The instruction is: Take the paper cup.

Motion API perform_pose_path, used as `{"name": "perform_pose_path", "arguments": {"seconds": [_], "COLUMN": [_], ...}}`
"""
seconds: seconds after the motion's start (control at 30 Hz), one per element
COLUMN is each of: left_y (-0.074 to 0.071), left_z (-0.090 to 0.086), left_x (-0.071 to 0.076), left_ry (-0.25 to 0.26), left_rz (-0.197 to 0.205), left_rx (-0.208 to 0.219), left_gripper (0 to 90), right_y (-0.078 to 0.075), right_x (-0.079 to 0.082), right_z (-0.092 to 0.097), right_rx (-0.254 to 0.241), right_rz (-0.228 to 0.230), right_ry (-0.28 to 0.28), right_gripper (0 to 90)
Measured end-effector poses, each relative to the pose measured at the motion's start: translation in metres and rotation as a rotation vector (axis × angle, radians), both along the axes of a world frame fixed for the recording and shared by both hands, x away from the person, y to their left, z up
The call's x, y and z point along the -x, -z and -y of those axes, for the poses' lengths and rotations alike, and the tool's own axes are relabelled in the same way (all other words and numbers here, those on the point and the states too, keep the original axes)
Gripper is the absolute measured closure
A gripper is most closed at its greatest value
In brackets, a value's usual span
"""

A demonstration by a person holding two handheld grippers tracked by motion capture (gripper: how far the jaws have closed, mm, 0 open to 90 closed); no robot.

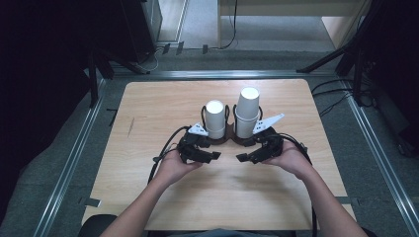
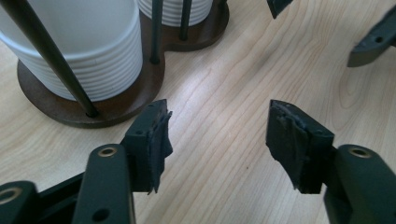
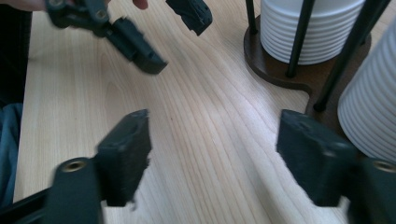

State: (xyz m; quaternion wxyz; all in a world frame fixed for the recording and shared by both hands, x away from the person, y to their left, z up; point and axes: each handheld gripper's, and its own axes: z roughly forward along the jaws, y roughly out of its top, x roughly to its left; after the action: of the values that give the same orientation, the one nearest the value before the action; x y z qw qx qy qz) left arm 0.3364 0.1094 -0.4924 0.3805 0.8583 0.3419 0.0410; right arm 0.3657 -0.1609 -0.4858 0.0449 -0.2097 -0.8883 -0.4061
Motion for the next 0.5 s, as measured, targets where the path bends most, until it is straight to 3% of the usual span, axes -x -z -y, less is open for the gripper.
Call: {"name": "perform_pose_path", "arguments": {"seconds": [0.17, 0.37, 0.47, 0.5], "left_y": [-0.003, -0.001, -0.003, -0.003], "left_z": [0.0, -0.003, -0.004, -0.004], "left_x": [0.0, -0.003, -0.002, -0.002], "left_ry": [0.002, -0.011, -0.015, -0.015], "left_rz": [0.017, -0.011, 0.0, 0.0], "left_rx": [0.0, -0.002, 0.007, 0.007], "left_gripper": [44.5, 46.7, 47.4, 47.3], "right_y": [-0.002, -0.004, -0.004, -0.004], "right_x": [0.0, -0.001, 0.001, 0.001], "right_z": [0.005, 0.01, 0.014, 0.014], "right_rx": [-0.003, 0.004, 0.007, 0.007], "right_rz": [0.011, 0.022, 0.089, 0.089], "right_ry": [0.014, 0.023, 0.015, 0.015], "right_gripper": [38.0, 44.3, 49.7, 49.7]}}
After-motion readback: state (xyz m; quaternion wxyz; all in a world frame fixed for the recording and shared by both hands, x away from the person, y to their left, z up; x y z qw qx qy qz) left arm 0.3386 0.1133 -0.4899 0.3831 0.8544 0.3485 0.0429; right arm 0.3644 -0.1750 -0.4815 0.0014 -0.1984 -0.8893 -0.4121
